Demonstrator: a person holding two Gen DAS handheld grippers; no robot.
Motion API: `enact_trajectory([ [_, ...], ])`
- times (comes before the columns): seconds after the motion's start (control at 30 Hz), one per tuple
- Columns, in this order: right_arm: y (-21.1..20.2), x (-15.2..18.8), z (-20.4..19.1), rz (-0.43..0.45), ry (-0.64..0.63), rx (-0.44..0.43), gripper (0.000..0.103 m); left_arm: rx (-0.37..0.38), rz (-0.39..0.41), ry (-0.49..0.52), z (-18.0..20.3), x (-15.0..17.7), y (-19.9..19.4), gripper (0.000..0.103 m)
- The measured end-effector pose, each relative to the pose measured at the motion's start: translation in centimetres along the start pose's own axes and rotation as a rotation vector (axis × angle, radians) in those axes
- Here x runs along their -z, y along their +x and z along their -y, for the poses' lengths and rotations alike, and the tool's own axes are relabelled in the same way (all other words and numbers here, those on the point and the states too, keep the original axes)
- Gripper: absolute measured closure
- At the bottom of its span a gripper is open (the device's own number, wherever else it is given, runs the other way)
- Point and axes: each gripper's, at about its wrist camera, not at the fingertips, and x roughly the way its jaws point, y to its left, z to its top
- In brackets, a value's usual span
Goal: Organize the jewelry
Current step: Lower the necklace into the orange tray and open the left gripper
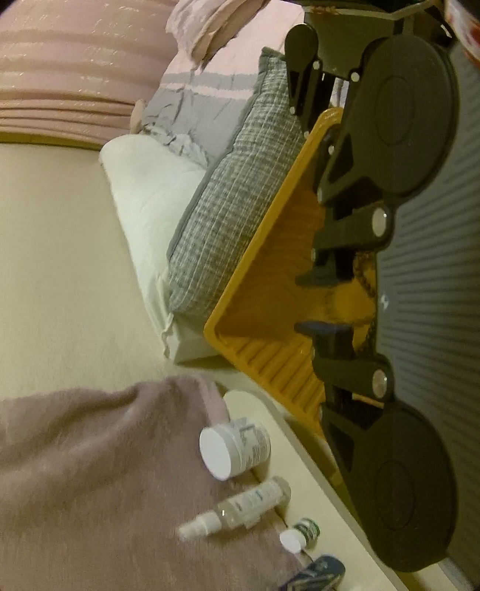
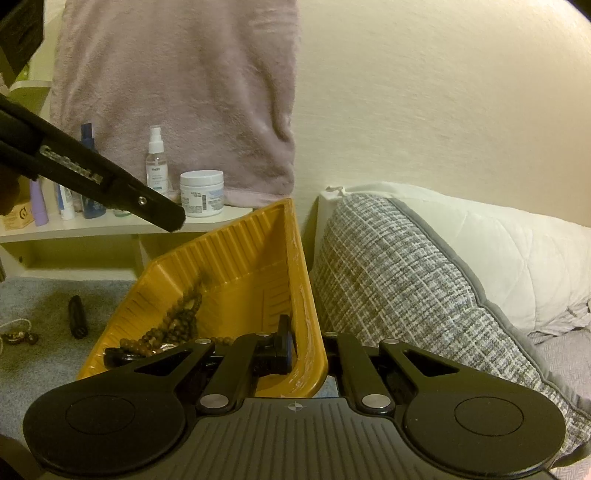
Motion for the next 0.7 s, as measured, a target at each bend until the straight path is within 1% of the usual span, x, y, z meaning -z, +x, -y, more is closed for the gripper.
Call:
enact_trajectory([
  [0.17,0.1,0.0,0.1,0.000,0.003,-0.001,0.098,-0.058,0.031,-0.057,-2.3,1.2,-2.5,0.081],
  [0.23,0.1,0.1,0.1,0.001,0.003,0.001,0.098,-0.101,0.051,-0.099,-3.7,2.2,-4.1,0.079],
  [0.33,0.1,0.1,0.1,0.001,0.006,0.001,0.098,-0.184,0.076,-0.143,-5.7,4.1,-6.6,0.073],
  [0.4,0.0,0.1,0.1,0.001,0.005,0.002,0.098,-0.246,0.075,-0.166,-7.1,5.7,-8.2,0.073],
  [0.43,0.1,0.1,0.1,0.000,0.006,0.002,0.098,-0.283,0.076,-0.179,-7.8,6.6,-9.0,0.071],
  [0.6,0.0,0.2,0.1,0.001,0.006,0.004,0.098,-0.448,0.052,-0.258,-11.3,10.6,-12.8,0.068],
  [0.7,0.0,0.1,0.1,-0.002,0.006,0.006,0.098,-0.519,0.040,-0.312,-12.9,13.2,-14.5,0.066],
])
